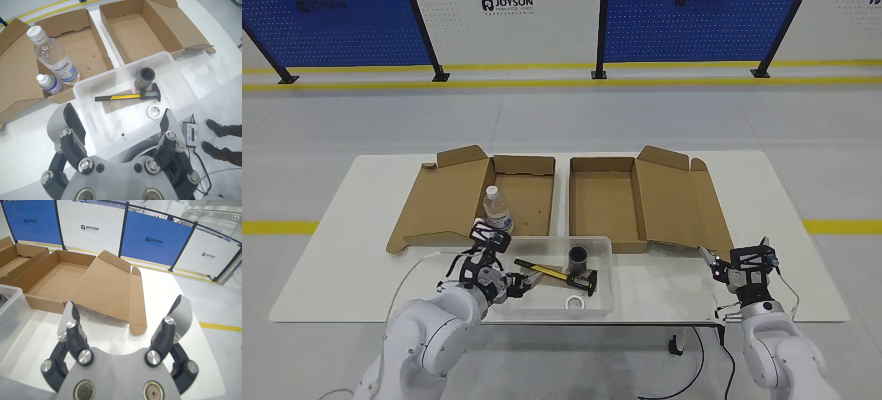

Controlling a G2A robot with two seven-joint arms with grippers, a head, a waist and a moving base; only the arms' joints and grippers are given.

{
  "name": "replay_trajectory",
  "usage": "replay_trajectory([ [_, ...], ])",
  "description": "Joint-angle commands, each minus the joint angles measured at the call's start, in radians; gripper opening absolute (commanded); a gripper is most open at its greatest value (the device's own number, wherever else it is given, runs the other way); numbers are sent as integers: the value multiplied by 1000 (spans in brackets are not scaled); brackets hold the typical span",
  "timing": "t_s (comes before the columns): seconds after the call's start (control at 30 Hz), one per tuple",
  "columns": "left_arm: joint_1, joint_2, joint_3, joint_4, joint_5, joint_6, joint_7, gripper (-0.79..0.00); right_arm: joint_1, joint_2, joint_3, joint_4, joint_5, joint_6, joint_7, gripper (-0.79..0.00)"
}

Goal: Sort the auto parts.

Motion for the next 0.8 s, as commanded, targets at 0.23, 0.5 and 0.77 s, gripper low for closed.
replay_trajectory([
  [0.23, -117, -11, 139, 75, 19, 0, -21, 0, 0, 0, 0, 0, 0, 0, 0, 0],
  [0.5, -253, -35, 257, 208, 20, 77, -19, 0, 0, 0, 0, 0, 0, 0, 0, 0],
  [0.77, -371, -66, 365, 357, 22, 162, -23, -99, 0, 0, 0, 0, 0, 0, 0, 0],
])
